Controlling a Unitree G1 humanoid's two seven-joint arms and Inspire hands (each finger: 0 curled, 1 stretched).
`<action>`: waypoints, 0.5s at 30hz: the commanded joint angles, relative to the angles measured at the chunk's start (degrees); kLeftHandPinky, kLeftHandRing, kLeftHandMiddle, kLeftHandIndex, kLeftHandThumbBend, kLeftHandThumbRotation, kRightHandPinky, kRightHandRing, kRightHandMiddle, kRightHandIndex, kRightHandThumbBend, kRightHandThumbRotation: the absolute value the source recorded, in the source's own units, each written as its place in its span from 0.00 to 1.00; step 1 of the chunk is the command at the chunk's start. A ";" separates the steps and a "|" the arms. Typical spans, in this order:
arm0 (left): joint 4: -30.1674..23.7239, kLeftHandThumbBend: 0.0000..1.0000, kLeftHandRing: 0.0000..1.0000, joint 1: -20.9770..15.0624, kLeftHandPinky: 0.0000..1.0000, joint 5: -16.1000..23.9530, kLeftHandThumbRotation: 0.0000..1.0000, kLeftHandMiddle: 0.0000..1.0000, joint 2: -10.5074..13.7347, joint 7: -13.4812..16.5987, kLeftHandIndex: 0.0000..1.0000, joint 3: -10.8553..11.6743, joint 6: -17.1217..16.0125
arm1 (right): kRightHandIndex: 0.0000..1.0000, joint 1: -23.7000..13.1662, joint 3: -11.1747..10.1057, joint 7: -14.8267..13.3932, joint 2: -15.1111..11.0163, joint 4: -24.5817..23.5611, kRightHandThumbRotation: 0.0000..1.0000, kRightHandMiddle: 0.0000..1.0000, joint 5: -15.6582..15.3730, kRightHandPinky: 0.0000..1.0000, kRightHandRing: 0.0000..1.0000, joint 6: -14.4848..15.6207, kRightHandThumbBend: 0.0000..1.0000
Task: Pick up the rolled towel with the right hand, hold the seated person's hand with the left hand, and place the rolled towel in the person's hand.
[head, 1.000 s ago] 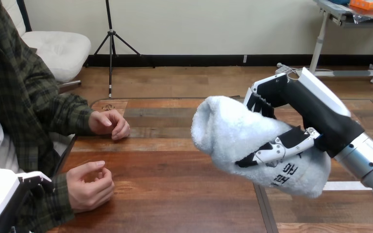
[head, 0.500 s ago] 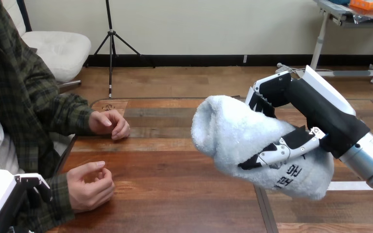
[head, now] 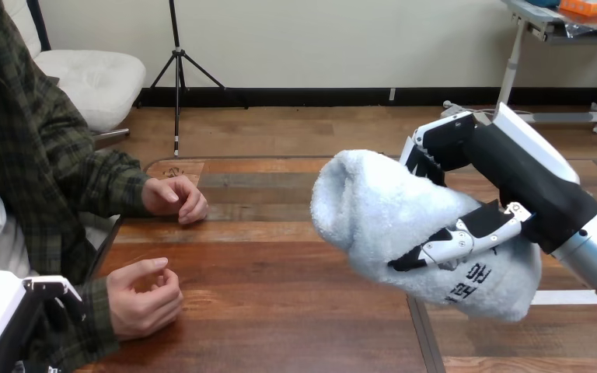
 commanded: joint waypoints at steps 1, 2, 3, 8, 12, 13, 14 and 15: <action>-0.25 0.91 0.50 -3.36 0.46 -0.63 0.00 0.55 1.09 1.98 0.55 -0.63 -0.90 | 0.30 -1.74 -2.56 0.19 -0.93 -3.06 0.00 0.24 2.18 0.12 0.17 -0.12 0.76; -0.36 0.91 0.51 -3.36 0.47 -0.56 0.00 0.56 1.11 1.95 0.56 -0.68 -0.79 | 0.30 -1.75 -2.64 0.32 -0.92 -2.97 0.00 0.24 2.30 0.12 0.17 -0.21 0.76; -0.49 0.91 0.52 -3.36 0.48 0.02 0.00 0.57 1.13 2.31 0.56 -0.72 -0.60 | 0.30 -1.75 -2.71 0.54 -0.91 -2.92 0.00 0.24 2.52 0.12 0.17 -0.35 0.76; -1.48 0.92 0.57 -3.33 0.51 1.61 0.00 0.62 1.06 2.50 0.63 -1.00 0.69 | 0.29 -1.76 -3.01 1.46 -0.94 -2.65 0.00 0.24 3.61 0.12 0.17 -0.53 0.75; -2.56 0.94 0.60 -3.30 0.53 3.78 0.00 0.65 0.85 3.43 0.68 -1.23 1.89 | 0.29 -1.78 -3.17 1.92 -1.04 -2.49 0.00 0.24 4.17 0.12 0.17 -0.46 0.75; -2.58 0.96 0.61 -3.32 0.55 3.92 0.00 0.67 0.77 3.60 0.70 -1.29 2.02 | 0.29 -1.82 -3.21 2.01 -1.05 -2.38 0.00 0.23 4.20 0.12 0.17 -0.58 0.75; -2.61 0.97 0.62 -3.34 0.56 4.04 0.00 0.67 0.71 3.74 0.71 -1.36 2.14 | 0.29 -1.84 -3.26 2.10 -1.04 -2.29 0.00 0.23 4.23 0.11 0.17 -0.67 0.75; -2.81 0.97 0.63 -3.35 0.56 4.32 0.00 0.68 0.57 3.82 0.72 -1.42 2.49 | 0.29 -1.85 -3.31 2.24 -1.02 -2.29 0.00 0.23 4.40 0.11 0.17 -0.57 0.75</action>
